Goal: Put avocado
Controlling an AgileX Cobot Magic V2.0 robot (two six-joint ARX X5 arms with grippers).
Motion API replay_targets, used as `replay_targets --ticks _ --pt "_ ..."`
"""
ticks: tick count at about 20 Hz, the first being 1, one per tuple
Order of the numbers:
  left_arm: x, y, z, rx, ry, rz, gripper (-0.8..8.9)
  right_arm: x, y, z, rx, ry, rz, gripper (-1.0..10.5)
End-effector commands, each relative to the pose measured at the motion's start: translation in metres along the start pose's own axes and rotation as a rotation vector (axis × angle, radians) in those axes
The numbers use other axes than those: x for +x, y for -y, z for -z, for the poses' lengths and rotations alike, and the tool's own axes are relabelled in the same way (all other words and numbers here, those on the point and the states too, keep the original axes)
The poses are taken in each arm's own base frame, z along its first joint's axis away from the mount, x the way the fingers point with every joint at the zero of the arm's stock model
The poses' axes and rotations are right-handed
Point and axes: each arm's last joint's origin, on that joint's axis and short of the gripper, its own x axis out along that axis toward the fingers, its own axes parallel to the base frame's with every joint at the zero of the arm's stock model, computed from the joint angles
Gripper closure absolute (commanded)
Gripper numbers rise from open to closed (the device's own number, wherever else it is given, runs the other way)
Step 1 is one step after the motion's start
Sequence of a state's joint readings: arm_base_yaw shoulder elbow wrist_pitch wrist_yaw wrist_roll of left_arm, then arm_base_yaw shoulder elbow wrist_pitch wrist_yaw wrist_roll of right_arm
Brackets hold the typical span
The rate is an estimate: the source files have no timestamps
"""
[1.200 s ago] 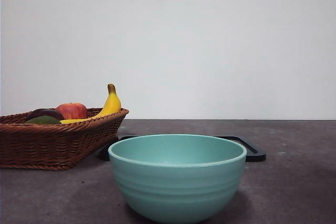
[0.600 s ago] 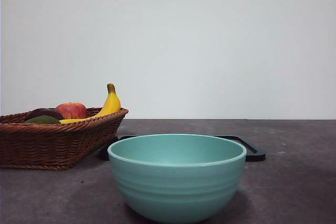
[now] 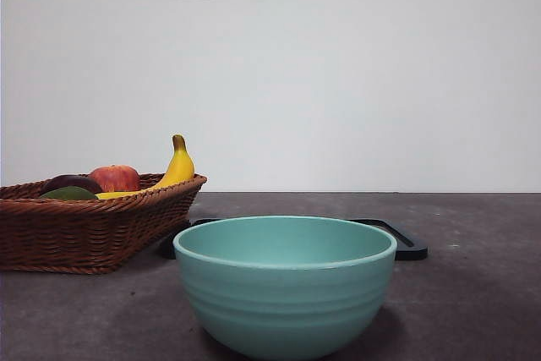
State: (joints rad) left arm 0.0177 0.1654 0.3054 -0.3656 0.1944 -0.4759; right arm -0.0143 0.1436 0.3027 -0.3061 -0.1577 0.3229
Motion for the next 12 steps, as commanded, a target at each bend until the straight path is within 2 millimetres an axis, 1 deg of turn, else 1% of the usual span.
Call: replay_targets --ticks 1,7,12 --pt "-0.003 0.011 -0.018 0.067 -0.034 0.016 8.04 -0.005 -0.009 -0.023 -0.015 -0.009 -0.031 9.4" --pt "-0.003 0.030 -0.048 0.125 -0.208 0.070 8.04 -0.005 -0.025 -0.061 -0.065 -0.198 -0.097 9.4" --pt "0.000 0.041 -0.065 0.154 -0.354 0.119 8.04 -0.001 -0.036 -0.082 -0.078 -0.364 -0.155 9.4"
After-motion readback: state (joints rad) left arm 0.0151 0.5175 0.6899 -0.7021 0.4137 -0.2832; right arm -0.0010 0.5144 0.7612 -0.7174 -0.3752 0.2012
